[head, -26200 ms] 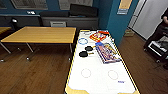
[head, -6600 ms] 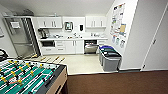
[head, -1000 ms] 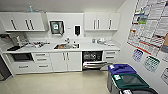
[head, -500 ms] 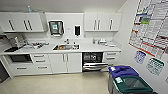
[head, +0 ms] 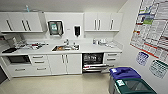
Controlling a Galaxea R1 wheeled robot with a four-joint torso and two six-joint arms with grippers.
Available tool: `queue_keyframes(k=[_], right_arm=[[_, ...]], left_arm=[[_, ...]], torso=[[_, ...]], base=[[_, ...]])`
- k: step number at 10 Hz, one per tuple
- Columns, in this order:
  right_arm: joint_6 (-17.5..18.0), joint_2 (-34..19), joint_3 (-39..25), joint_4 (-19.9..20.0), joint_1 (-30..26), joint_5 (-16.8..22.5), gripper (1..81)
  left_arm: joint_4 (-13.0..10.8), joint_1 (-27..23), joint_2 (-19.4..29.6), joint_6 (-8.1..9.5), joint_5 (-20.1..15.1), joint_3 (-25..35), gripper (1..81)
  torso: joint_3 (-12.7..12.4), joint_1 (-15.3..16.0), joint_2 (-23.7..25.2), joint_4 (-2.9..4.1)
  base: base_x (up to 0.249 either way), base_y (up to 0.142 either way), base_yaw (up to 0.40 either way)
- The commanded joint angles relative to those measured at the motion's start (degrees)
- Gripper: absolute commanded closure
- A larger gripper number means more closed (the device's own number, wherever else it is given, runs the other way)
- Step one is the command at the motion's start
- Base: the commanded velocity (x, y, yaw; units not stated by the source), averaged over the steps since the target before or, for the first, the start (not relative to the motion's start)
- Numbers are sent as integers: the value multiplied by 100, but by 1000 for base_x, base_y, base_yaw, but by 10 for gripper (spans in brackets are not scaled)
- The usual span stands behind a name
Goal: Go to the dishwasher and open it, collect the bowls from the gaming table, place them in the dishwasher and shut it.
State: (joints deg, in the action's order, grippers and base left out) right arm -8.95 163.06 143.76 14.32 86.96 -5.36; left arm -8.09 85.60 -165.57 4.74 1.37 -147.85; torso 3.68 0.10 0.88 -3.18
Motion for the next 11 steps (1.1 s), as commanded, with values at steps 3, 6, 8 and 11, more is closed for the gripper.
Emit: queue_keyframes(k=[3,6,8,11], right_arm=[[-10,-78,1,-44,-261,334,811],[-10,-78,1,-53,-244,334,811],[-10,-87,1,-61,-235,334,811],[-10,-87,1,-70,-244,334,811]], left_arm=[[27,-241,68,18,-295,19,811],[27,-241,68,18,-295,19,811],[27,-232,68,18,-294,19,811],[36,-232,77,18,-295,19,811]], torso=[[0,-5,2,0],[0,2,0,0],[-2,-10,5,0],[2,0,2,0]], base=[[125,0,0],[135,0,0],[135,0,0],[135,0,0]])
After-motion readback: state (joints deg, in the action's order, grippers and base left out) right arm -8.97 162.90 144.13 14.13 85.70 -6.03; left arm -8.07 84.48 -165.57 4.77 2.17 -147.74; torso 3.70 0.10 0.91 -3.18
